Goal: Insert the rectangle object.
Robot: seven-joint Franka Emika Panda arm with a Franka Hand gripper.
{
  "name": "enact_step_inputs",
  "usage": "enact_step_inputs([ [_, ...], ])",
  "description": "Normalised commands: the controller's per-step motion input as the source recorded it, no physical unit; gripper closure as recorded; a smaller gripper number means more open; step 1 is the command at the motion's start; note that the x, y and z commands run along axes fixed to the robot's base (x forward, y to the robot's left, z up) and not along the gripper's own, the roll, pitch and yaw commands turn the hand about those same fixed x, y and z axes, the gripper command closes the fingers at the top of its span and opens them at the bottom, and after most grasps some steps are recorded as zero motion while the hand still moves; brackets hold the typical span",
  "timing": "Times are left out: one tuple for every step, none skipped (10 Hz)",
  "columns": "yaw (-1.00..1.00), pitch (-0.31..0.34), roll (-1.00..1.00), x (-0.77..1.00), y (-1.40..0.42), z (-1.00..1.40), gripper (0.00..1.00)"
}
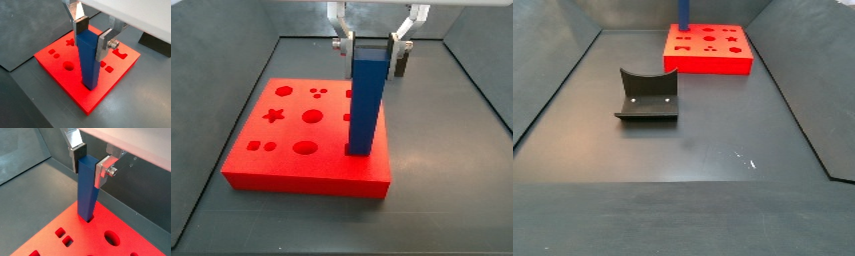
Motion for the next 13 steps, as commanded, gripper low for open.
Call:
enact_step_inputs([
  [0.0,0.0,0.0,-0.05,-0.01,0.0,1.0],
  [0.0,0.0,0.0,-0.07,-0.02,0.0,1.0],
  [0.0,0.0,0.0,-0.05,0.0,-0.05,1.0],
  [-0.01,-0.004,0.0,-0.08,0.0,-0.14,1.0],
  [-0.1,0.0,0.0,-0.01,0.0,-0.33,1.0],
  [-0.16,0.039,-0.06,0.03,0.0,-0.55,1.0],
  [0.0,0.086,-0.12,0.12,-0.03,-0.79,1.0],
  [0.14,0.071,-0.1,0.05,-0.09,-0.85,1.0],
  [0.09,0.026,-0.01,0.0,-0.13,-0.83,1.0],
  [0.0,0.0,0.0,0.0,-0.11,-0.72,1.0],
  [0.0,0.0,0.0,0.0,-0.03,-0.54,1.0],
  [0.0,-0.019,0.0,0.0,0.0,-0.2,1.0],
  [0.0,0.0,0.0,0.0,0.0,0.0,1.0],
])
